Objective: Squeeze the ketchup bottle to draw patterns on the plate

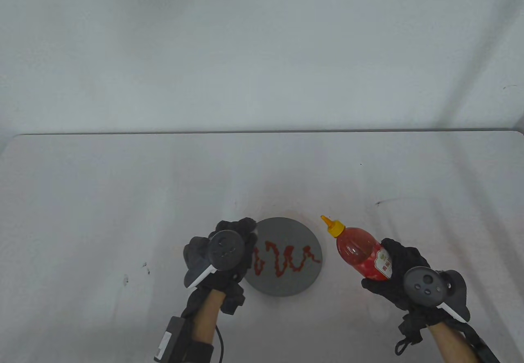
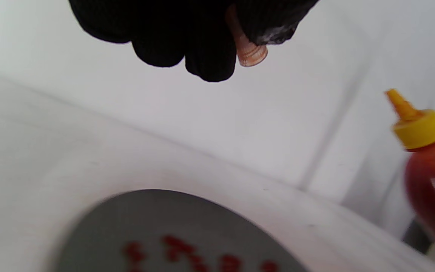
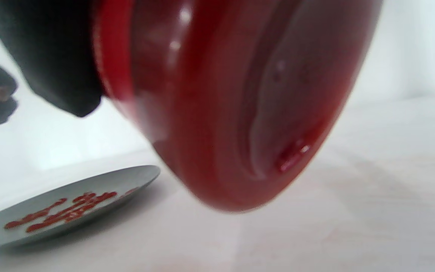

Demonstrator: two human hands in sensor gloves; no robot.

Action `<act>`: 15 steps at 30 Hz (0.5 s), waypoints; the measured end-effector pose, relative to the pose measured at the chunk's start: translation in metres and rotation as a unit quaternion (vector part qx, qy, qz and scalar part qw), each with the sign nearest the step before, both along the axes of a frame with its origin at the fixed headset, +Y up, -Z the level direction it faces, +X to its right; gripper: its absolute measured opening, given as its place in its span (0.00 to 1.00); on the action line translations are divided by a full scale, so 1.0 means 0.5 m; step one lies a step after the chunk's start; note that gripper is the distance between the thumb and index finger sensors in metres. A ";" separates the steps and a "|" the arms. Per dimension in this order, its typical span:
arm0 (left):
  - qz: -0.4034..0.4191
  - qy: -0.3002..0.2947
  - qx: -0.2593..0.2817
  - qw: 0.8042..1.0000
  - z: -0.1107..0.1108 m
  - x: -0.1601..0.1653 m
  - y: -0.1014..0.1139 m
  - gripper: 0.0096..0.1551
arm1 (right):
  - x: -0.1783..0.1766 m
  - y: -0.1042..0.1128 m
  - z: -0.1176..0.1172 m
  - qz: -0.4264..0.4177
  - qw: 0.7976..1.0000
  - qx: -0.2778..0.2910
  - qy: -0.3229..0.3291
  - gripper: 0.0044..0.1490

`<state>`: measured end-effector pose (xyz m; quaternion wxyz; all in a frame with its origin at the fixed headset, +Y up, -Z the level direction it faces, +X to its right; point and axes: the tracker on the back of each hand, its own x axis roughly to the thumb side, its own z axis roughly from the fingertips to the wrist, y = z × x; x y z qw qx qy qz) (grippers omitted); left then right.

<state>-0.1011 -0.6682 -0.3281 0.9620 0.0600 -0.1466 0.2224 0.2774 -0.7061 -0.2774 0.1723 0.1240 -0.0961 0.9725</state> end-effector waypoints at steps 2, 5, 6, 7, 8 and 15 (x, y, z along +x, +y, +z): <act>0.024 -0.008 0.001 1.000 -0.007 0.039 0.005 0.25 | -0.002 -0.001 0.000 -0.002 1.000 -0.001 0.003 0.62; 0.050 -0.027 -0.005 0.998 -0.020 0.087 0.015 0.25 | -0.003 -0.002 0.001 -0.004 1.000 0.002 0.004 0.63; 0.059 -0.028 -0.006 0.998 -0.023 0.095 0.018 0.25 | -0.003 -0.002 0.001 -0.006 1.000 0.002 0.006 0.63; 0.077 -0.029 -0.008 0.997 -0.028 0.104 0.021 0.25 | -0.002 -0.002 0.001 -0.012 1.000 0.003 0.006 0.63; 0.090 -0.031 -0.011 0.995 -0.032 0.108 0.023 0.25 | -0.001 -0.002 0.002 -0.017 1.000 0.003 0.005 0.63; 0.267 -0.018 -0.053 0.962 -0.031 0.088 0.000 0.24 | -0.007 -0.007 0.001 -0.052 0.998 -0.007 0.032 0.63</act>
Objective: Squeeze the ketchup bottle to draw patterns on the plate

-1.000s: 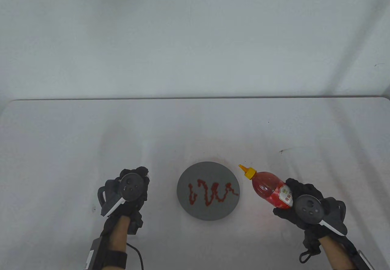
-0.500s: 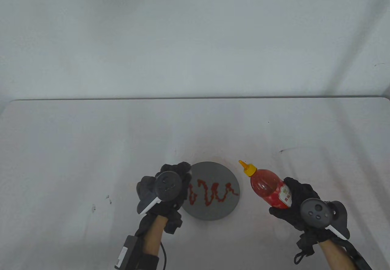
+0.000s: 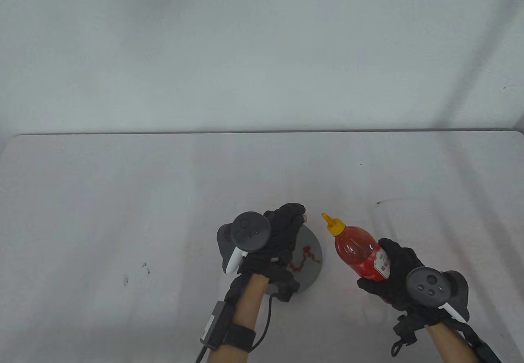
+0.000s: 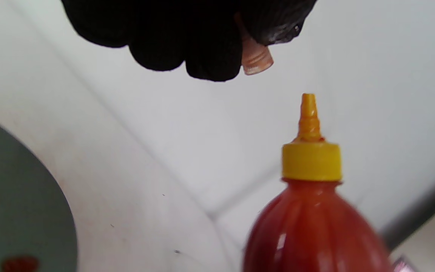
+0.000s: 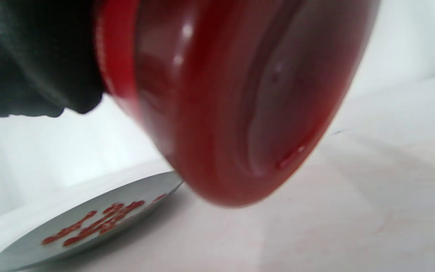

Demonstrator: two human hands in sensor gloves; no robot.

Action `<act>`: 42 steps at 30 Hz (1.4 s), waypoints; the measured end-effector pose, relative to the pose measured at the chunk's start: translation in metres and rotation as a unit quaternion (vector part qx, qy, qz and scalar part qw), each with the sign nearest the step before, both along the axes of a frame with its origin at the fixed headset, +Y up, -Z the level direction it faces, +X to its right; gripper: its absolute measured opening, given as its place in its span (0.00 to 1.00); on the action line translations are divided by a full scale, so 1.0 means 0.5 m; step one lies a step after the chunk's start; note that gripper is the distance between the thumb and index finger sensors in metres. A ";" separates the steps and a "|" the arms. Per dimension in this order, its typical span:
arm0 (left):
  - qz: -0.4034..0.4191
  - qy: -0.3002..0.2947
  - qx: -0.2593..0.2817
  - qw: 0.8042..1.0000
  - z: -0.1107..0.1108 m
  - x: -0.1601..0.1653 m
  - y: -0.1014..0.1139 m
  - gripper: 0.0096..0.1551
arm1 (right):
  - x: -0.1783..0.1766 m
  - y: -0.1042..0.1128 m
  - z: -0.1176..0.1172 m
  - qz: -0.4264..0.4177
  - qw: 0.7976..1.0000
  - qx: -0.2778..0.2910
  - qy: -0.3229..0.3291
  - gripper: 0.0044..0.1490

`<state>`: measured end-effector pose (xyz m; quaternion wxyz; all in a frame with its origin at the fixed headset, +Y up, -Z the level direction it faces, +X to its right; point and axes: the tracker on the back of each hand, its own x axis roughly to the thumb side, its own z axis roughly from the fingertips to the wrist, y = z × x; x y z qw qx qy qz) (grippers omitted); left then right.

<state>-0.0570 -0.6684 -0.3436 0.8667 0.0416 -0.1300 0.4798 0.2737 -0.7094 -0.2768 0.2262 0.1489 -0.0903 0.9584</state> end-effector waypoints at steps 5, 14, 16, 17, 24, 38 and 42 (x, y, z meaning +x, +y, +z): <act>0.010 -0.007 -0.020 1.000 0.013 -0.019 -0.018 0.24 | -0.017 -0.004 0.009 0.007 0.999 -0.002 0.033 0.63; 0.032 -0.083 -0.019 0.996 0.011 -0.007 -0.014 0.24 | -0.028 -0.010 0.012 0.018 0.999 -0.004 0.044 0.63; 0.029 -0.082 -0.015 0.996 0.011 -0.006 -0.014 0.24 | -0.029 -0.010 0.012 0.017 0.999 -0.005 0.043 0.63; 0.034 -0.079 -0.015 0.996 0.011 -0.008 -0.016 0.24 | -0.029 -0.010 0.013 0.018 0.999 -0.004 0.043 0.63; 0.054 -0.090 -0.016 0.994 0.015 -0.013 -0.017 0.24 | -0.029 -0.012 0.015 0.023 0.999 -0.005 0.041 0.63; -0.125 -0.097 0.059 0.986 0.037 0.020 0.003 0.24 | -0.035 -0.017 0.017 0.044 0.998 -0.008 0.047 0.63; -0.138 -0.107 0.057 0.983 0.039 0.030 -0.001 0.24 | -0.036 -0.019 0.017 0.048 0.998 -0.009 0.047 0.63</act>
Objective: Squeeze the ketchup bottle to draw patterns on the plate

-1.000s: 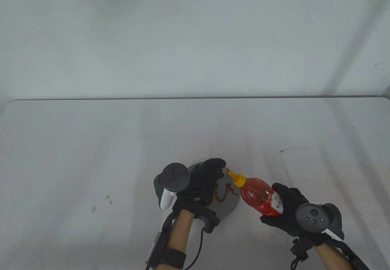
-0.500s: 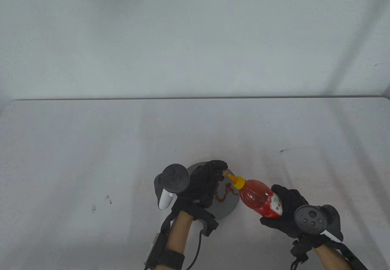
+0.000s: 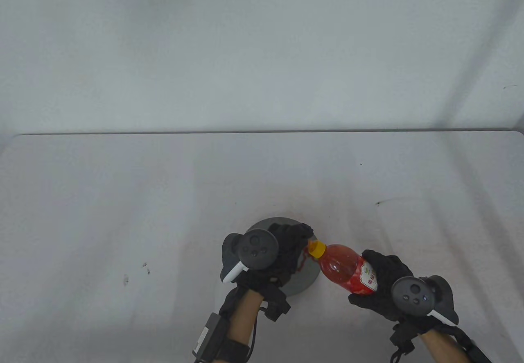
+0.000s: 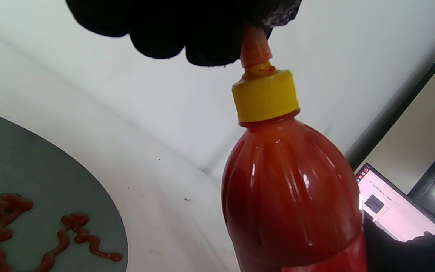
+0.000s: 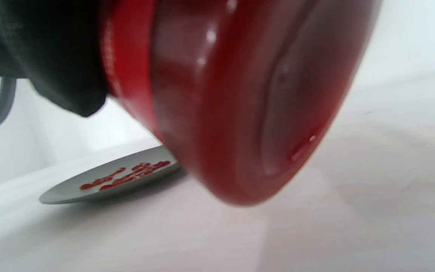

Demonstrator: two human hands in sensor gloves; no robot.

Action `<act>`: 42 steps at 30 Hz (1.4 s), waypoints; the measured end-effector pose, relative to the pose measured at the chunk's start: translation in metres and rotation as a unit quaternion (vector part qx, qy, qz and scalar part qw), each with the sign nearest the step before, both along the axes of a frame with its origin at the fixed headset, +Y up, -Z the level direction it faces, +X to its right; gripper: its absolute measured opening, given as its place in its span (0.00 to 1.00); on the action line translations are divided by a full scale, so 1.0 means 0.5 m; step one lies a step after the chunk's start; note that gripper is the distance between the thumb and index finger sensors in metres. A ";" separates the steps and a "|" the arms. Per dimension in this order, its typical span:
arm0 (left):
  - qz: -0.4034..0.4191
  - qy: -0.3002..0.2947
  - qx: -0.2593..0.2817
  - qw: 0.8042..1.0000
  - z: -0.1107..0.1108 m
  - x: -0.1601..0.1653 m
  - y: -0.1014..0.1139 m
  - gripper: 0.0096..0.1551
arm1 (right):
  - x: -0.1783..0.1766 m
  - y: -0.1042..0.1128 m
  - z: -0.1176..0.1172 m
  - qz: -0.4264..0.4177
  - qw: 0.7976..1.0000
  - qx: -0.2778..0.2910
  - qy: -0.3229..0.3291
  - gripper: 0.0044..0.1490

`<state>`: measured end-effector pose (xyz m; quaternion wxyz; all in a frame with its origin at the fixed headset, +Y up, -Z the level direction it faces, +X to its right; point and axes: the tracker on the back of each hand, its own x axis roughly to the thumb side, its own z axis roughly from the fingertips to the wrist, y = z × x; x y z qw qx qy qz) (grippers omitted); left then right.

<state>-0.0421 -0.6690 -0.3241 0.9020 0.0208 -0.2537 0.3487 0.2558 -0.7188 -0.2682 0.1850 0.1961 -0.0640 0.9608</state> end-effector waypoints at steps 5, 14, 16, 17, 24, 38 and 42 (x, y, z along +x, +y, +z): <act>-0.008 -0.011 -0.001 1.000 0.000 -0.001 -0.003 0.26 | 0.001 0.000 0.001 0.000 1.000 -0.002 -0.002 0.63; 0.039 0.035 -0.046 0.998 -0.014 -0.022 -0.026 0.40 | -0.003 -0.003 -0.005 0.001 1.000 -0.004 -0.003 0.63; 0.031 0.053 -0.057 0.997 -0.016 -0.021 -0.031 0.39 | -0.005 -0.005 -0.006 0.002 1.000 -0.005 -0.003 0.63; 0.026 0.057 -0.057 0.996 -0.017 -0.020 -0.033 0.38 | -0.006 -0.005 -0.007 0.002 1.000 -0.006 -0.003 0.63; 0.048 0.044 -0.086 0.994 -0.024 -0.012 -0.042 0.29 | -0.010 -0.008 -0.006 0.014 1.000 -0.005 0.002 0.63; 0.058 0.031 -0.116 0.991 -0.030 -0.029 -0.049 0.37 | -0.009 -0.010 -0.007 0.015 1.000 -0.004 0.000 0.63; 0.033 0.058 -0.109 0.992 -0.029 -0.022 -0.050 0.36 | -0.011 -0.010 -0.008 0.016 1.000 -0.005 0.001 0.63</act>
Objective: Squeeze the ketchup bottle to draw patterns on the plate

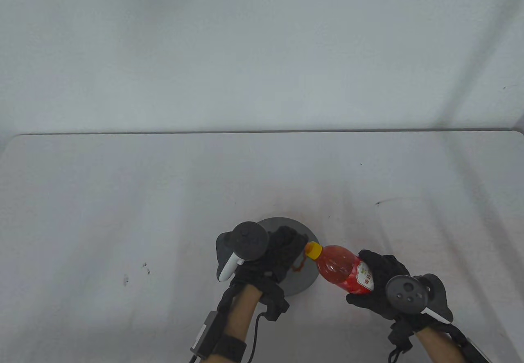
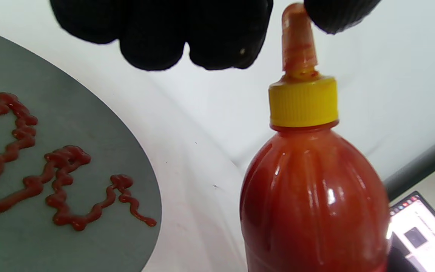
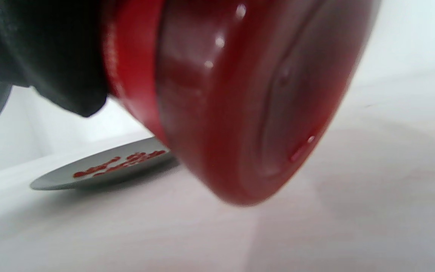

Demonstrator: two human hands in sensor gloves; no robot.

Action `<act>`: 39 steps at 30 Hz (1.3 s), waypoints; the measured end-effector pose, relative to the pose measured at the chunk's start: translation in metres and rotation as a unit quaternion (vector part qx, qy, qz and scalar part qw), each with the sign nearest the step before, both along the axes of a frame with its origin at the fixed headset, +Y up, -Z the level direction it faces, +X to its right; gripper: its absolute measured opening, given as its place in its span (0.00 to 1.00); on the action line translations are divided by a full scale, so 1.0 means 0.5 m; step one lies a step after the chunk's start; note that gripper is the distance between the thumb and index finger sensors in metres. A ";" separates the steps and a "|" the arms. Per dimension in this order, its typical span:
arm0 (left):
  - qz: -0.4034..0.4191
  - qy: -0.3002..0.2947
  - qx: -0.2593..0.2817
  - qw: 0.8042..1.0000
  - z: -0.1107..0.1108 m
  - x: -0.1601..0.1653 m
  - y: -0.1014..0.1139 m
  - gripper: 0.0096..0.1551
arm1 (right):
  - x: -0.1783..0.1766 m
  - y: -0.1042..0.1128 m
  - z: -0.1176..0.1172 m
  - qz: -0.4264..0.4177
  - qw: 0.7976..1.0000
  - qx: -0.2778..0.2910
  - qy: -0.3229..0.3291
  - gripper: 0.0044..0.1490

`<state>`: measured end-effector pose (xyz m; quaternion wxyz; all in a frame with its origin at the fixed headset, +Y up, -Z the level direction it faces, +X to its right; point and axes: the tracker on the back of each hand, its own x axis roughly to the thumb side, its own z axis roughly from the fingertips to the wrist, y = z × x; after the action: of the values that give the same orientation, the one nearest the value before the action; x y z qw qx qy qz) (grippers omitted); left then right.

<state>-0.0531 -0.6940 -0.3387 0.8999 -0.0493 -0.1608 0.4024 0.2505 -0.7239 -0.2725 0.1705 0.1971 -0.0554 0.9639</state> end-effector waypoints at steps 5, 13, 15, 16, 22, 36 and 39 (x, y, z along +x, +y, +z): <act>0.005 -0.013 -0.001 1.000 -0.004 0.009 0.000 0.29 | 0.000 0.000 -0.001 0.006 1.000 -0.001 -0.001 0.63; 0.061 -0.042 -0.015 0.997 -0.006 0.000 -0.002 0.33 | 0.000 -0.001 -0.001 0.002 1.000 0.001 -0.002 0.63; 0.040 -0.024 -0.011 0.999 -0.004 -0.003 -0.003 0.37 | -0.001 -0.002 -0.001 0.001 1.000 0.000 -0.001 0.63; 0.023 -0.012 -0.010 1.000 -0.003 -0.005 -0.004 0.38 | -0.001 -0.002 -0.001 0.002 1.000 0.000 -0.001 0.63; 0.001 0.003 -0.013 1.000 -0.002 0.003 -0.005 0.33 | -0.002 -0.003 -0.001 0.005 1.000 0.000 -0.001 0.63; 0.027 -0.028 -0.009 0.999 -0.001 0.011 0.001 0.30 | -0.005 -0.003 -0.002 0.008 1.000 -0.001 -0.004 0.63; -0.024 0.013 -0.013 1.000 0.000 0.007 0.000 0.38 | -0.006 -0.003 -0.001 0.010 1.000 0.000 -0.001 0.63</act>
<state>-0.0496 -0.6942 -0.3386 0.9104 -0.0596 -0.1429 0.3836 0.2475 -0.7255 -0.2732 0.1607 0.1961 -0.0533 0.9659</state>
